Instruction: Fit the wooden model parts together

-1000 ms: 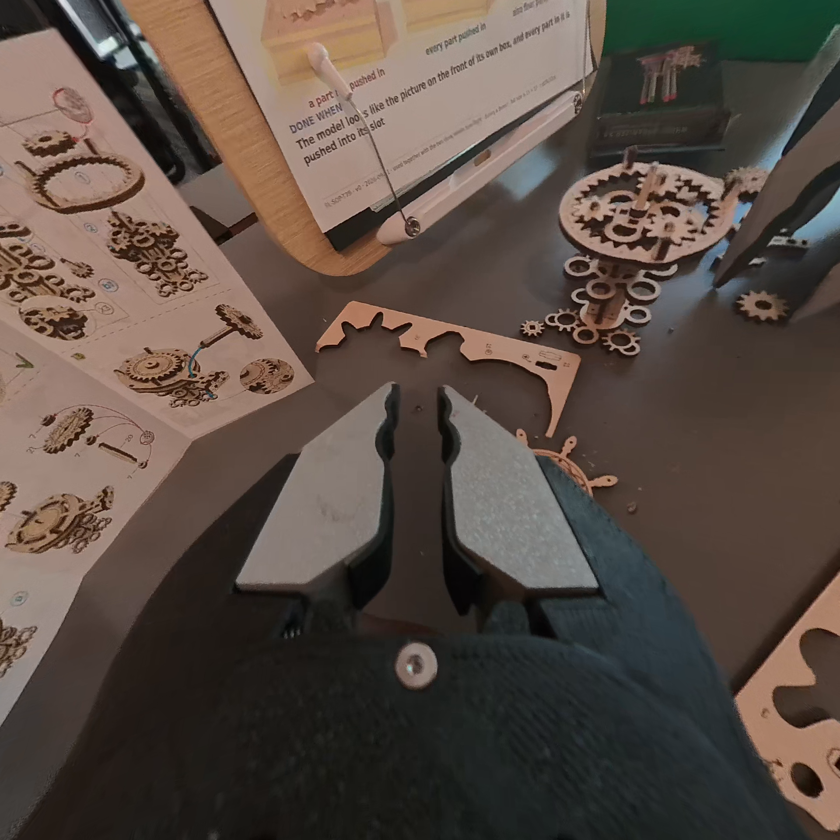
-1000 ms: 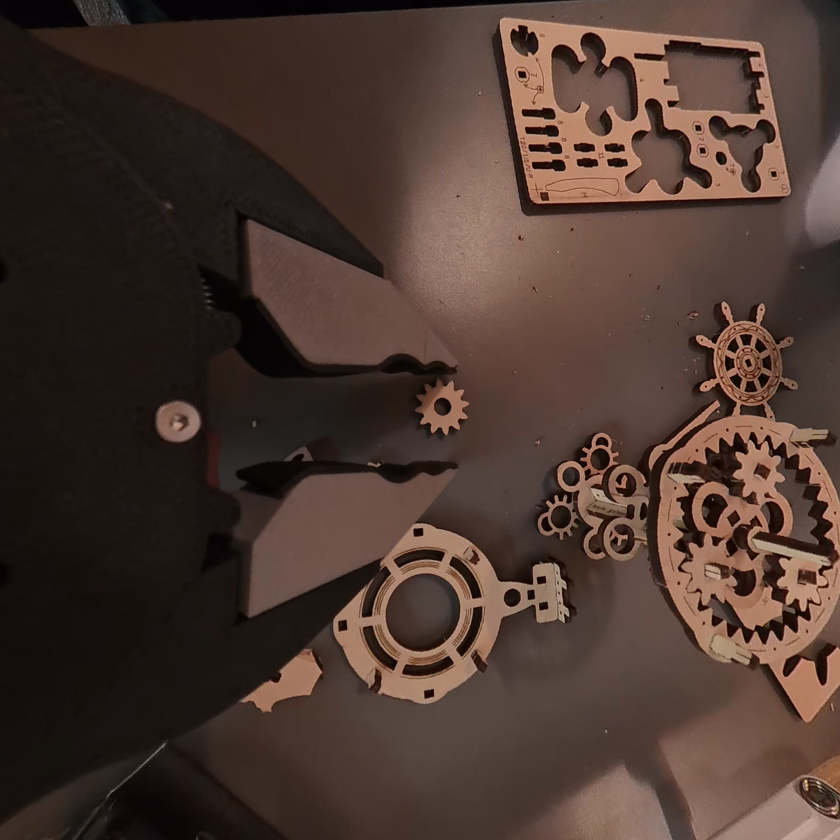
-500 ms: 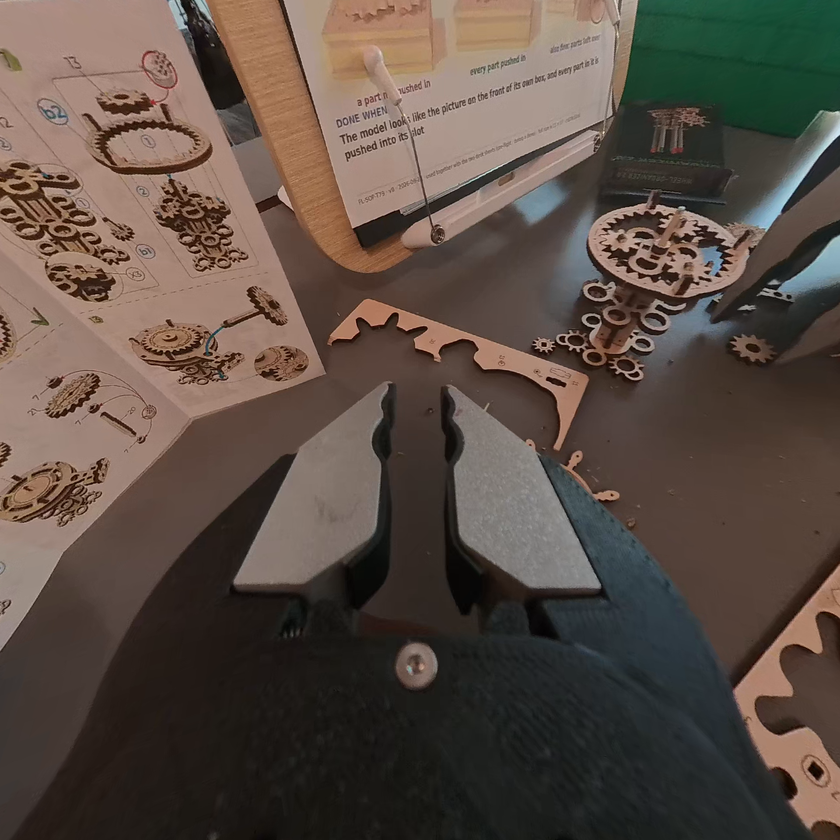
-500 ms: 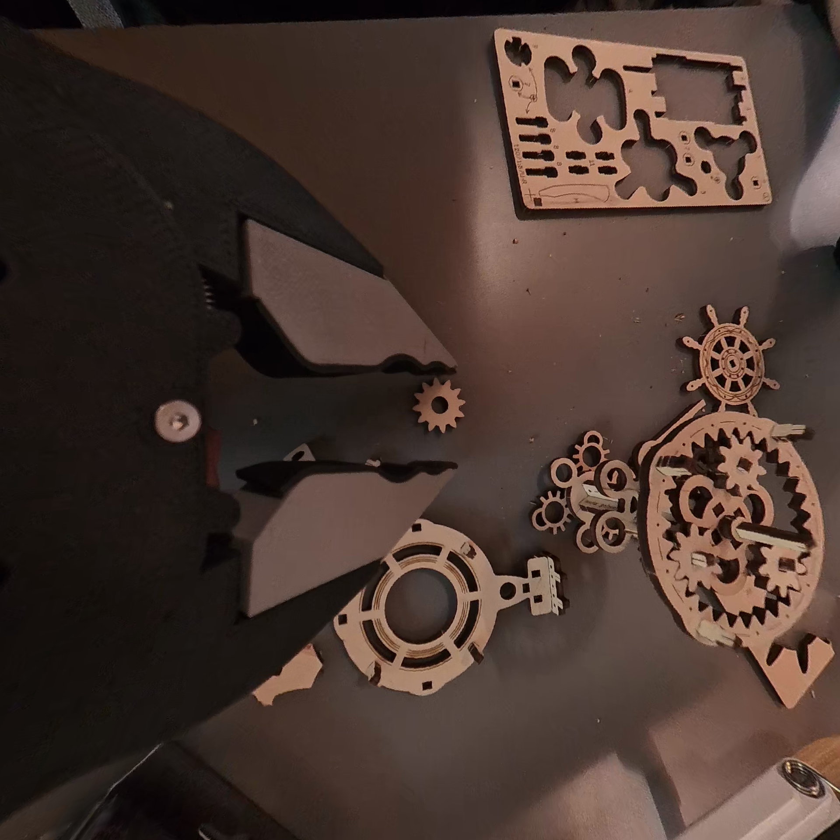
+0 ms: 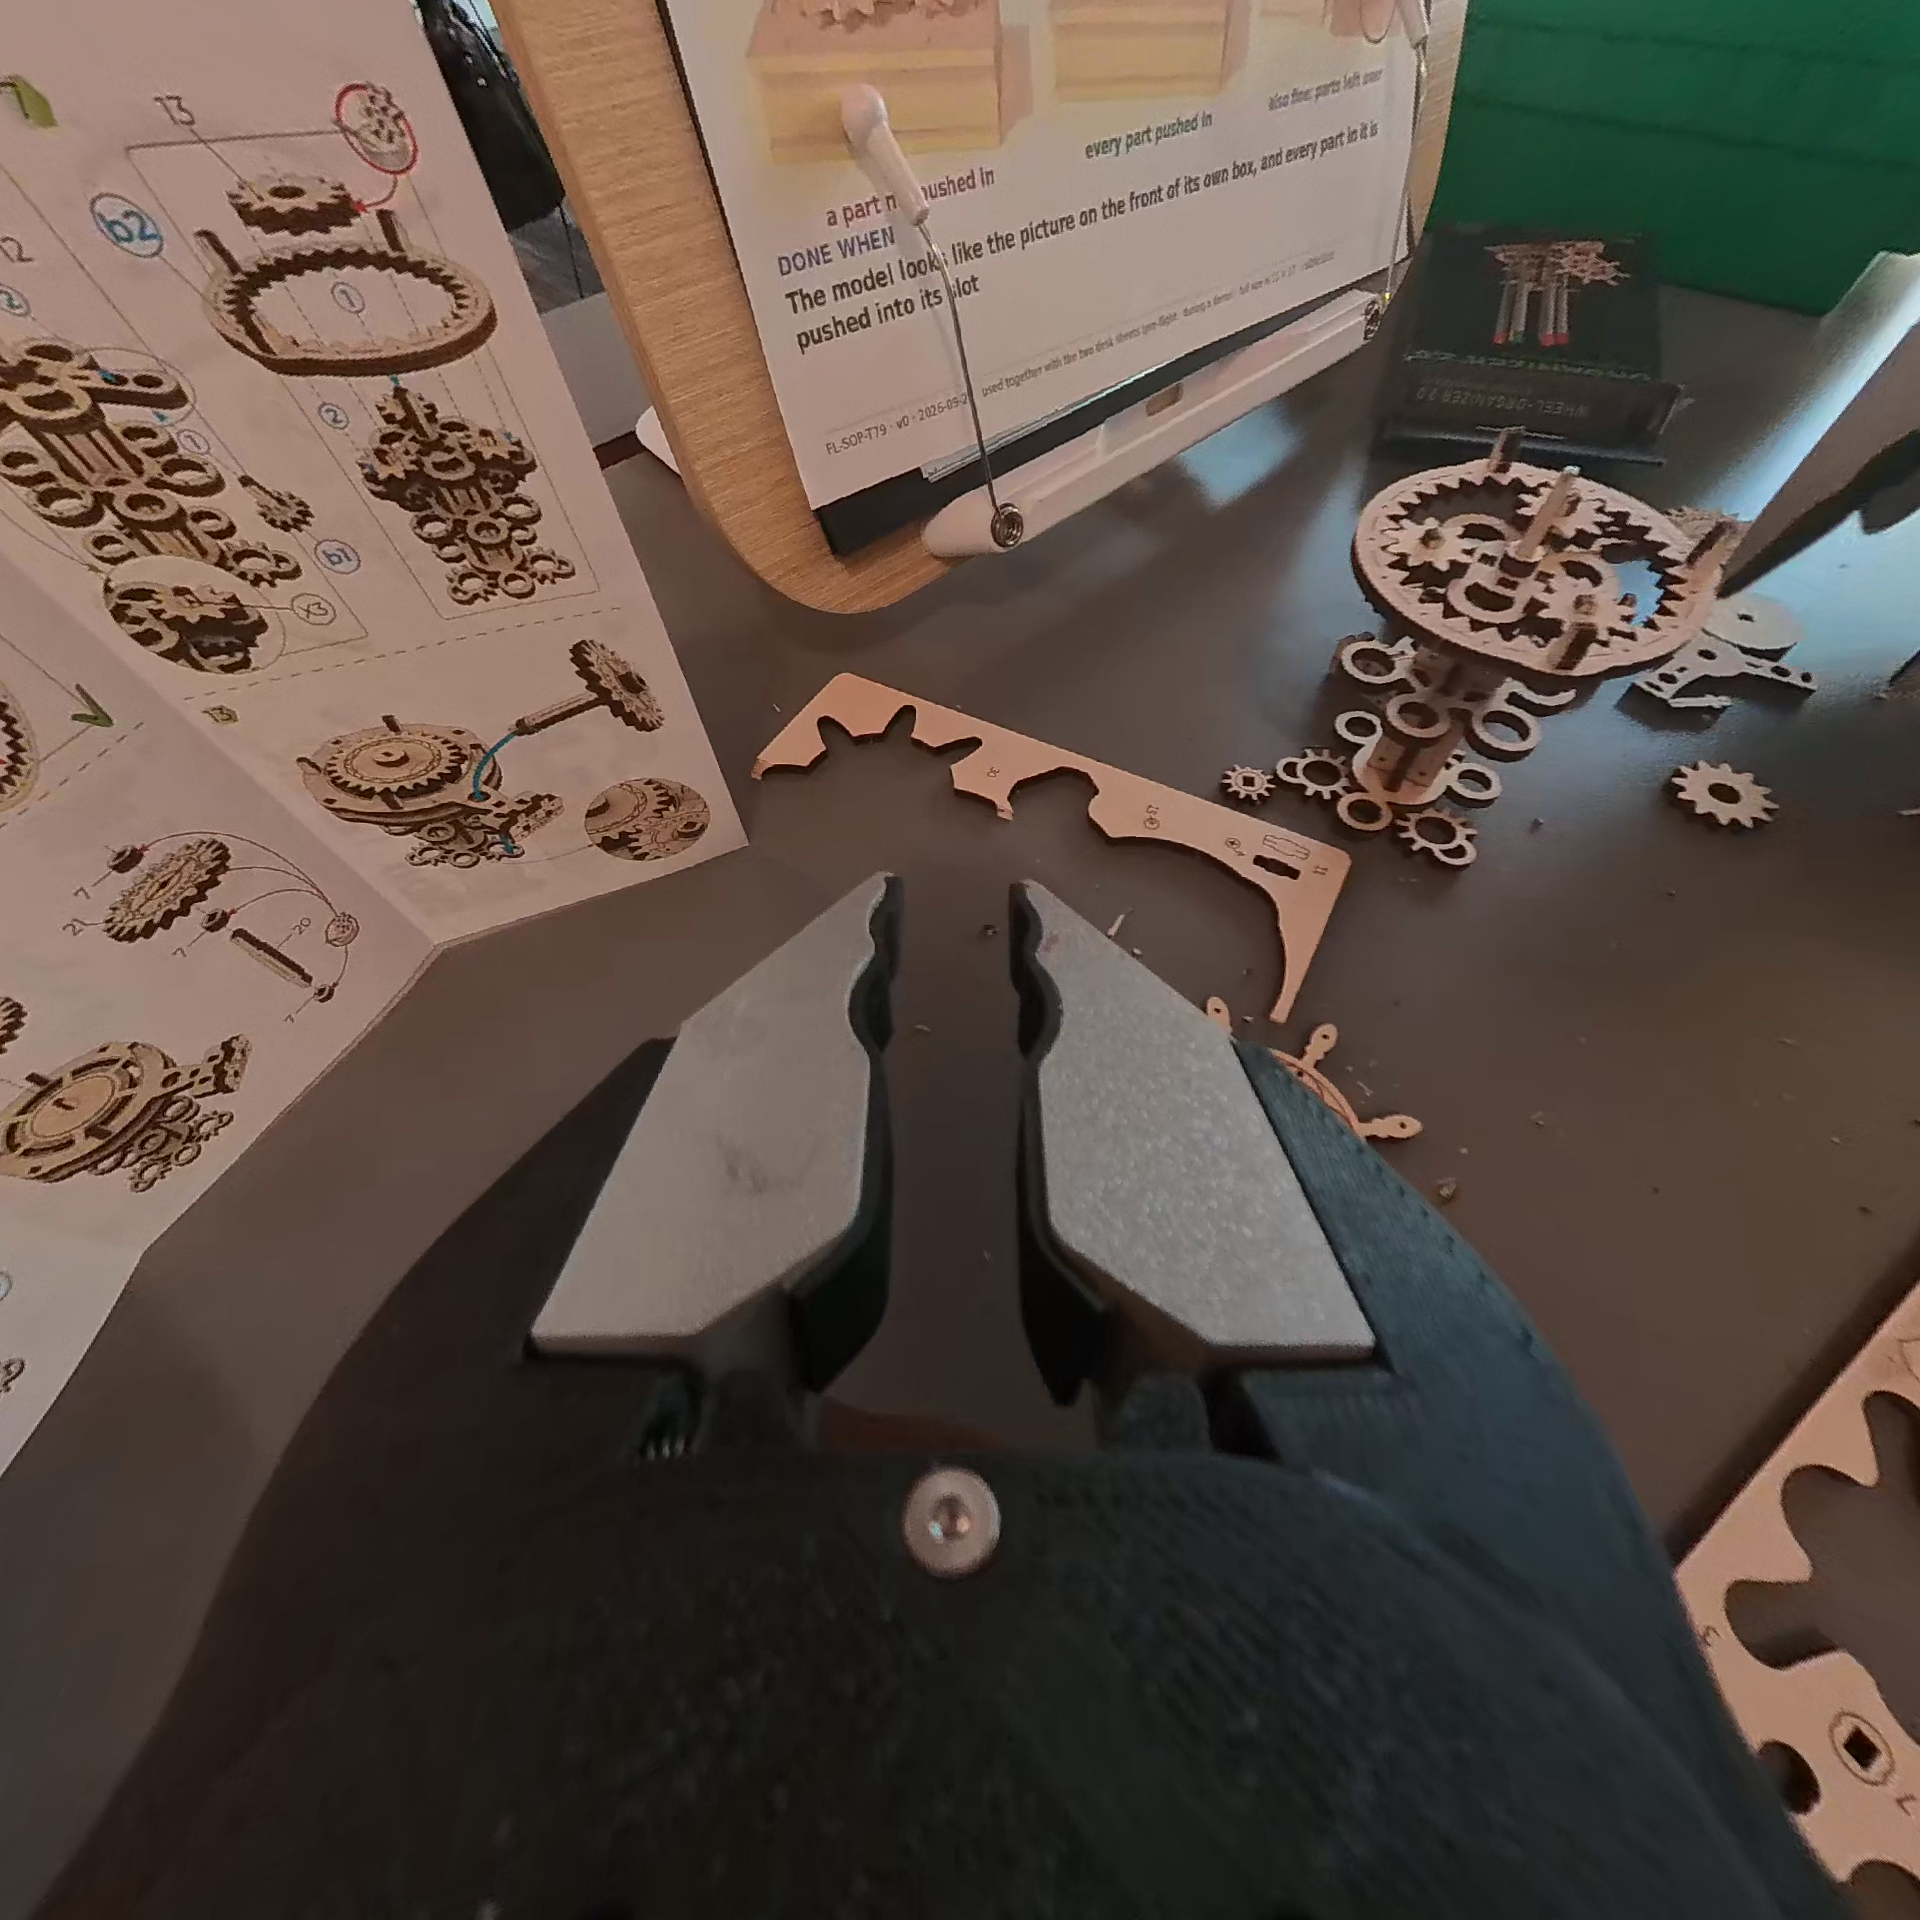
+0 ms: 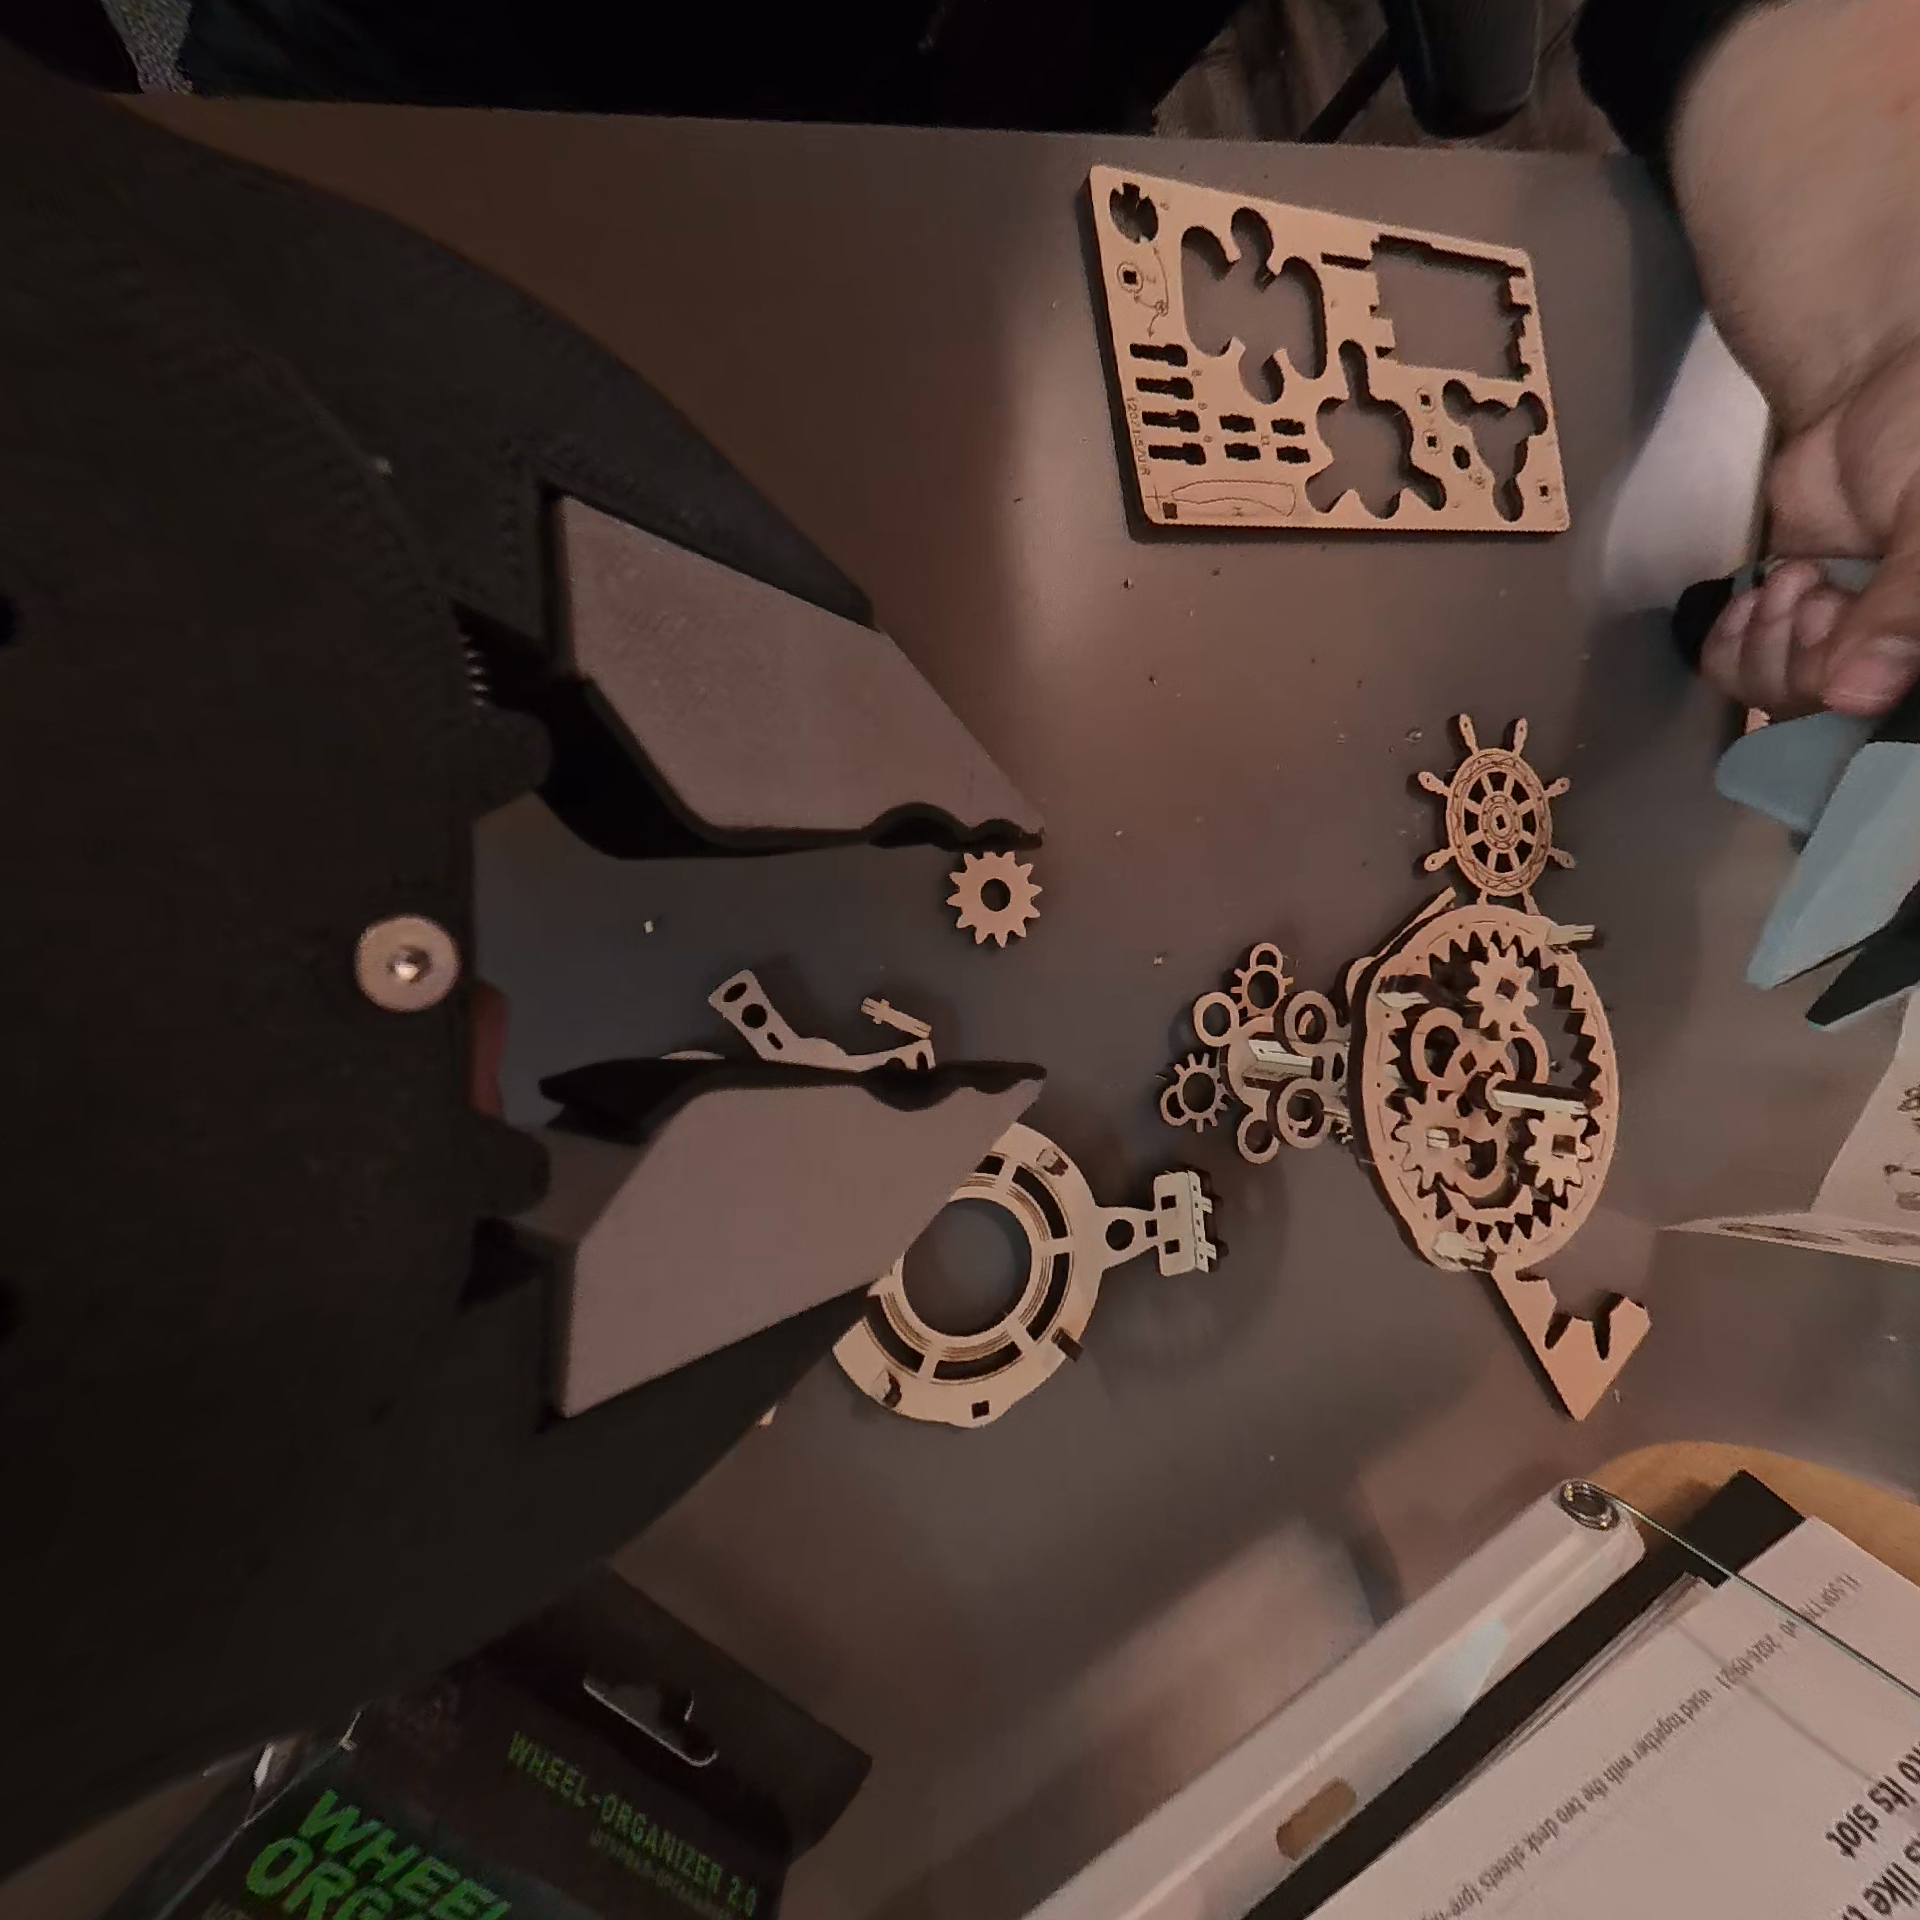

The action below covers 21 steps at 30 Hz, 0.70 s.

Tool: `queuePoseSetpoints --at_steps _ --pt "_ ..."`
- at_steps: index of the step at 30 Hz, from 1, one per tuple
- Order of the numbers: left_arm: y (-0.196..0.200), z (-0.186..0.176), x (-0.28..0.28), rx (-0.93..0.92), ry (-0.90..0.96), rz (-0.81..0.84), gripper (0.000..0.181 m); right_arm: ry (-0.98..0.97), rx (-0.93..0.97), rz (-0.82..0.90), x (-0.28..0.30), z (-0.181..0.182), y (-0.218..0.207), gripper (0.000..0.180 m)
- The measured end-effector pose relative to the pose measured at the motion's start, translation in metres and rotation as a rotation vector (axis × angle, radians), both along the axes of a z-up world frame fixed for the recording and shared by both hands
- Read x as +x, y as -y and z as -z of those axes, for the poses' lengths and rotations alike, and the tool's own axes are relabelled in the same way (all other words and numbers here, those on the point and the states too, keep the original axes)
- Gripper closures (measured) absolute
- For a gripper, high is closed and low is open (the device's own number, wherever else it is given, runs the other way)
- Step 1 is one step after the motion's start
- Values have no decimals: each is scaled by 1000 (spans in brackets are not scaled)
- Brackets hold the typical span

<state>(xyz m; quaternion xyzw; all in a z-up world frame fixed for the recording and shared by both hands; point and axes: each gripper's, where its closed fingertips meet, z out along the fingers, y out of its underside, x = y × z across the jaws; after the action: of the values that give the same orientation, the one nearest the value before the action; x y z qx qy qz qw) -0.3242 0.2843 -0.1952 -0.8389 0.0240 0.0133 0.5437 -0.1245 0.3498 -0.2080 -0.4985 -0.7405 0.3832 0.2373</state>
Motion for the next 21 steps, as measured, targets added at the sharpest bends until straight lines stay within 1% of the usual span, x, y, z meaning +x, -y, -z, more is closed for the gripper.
queuePoseSetpoints --at_steps 1,4,9,18,21 --pt "0 0 0 2 2 -1 163 4 7 2 0 1 -1 140" --pt "0 -2 0 10 -11 -3 163 -1 56 23 2 2 -10 135" --pt "0 -1 4 8 -22 12 164 -45 20 11 4 -9 -7 133" --pt "-1 -1 5 4 -13 17 163 43 58 -44 4 12 7 135" --pt "-1 -1 5 3 -15 20 163 80 68 -55 3 22 11 138"
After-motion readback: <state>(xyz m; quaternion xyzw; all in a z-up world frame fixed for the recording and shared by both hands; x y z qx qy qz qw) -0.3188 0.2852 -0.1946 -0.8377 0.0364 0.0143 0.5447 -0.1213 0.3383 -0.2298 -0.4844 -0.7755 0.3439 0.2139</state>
